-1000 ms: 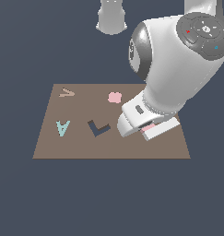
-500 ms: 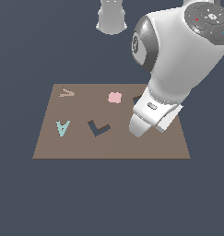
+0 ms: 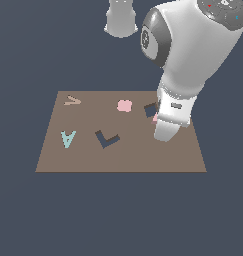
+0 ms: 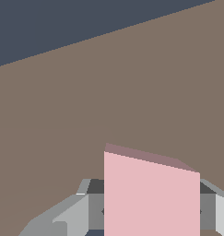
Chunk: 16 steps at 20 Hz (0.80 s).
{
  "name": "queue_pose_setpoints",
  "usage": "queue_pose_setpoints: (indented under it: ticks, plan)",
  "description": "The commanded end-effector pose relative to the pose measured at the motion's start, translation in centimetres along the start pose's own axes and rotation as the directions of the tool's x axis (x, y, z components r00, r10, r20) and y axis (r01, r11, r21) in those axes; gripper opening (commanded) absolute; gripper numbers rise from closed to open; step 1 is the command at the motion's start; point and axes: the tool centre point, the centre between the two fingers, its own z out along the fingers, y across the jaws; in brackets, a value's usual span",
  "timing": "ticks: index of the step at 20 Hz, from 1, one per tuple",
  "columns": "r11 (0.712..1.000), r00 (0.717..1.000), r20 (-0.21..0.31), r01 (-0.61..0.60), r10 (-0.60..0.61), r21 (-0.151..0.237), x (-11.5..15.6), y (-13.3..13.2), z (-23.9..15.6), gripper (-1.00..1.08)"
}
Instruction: Insert a designated object into the corresponding slot on a board.
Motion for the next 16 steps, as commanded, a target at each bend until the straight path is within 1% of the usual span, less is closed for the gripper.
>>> queue_pose_setpoints:
  ticks: [1,4,8,12,16]
  plan:
    - [0.994,0.994,0.000,0.111,-0.111,-0.001,-0.4,-0.8,-0.1,-1.00]
    - [0.974,0.974,0.000,0.228,-0.228,-0.001,-0.9,-1.6,-0.1,-1.00]
    - [0.935,0.935,0.000,0.356,-0.356,-0.001,-1.6,-2.4,-0.2,-1.00]
    - [0.891,0.891,0.001,0.454,-0.454,-0.001,-2.3,-2.9,-0.2,-1.00]
    - [0.850,0.850,0.001,0.527,-0.527,-0.001,-2.8,-3.3,-0.2,-1.00]
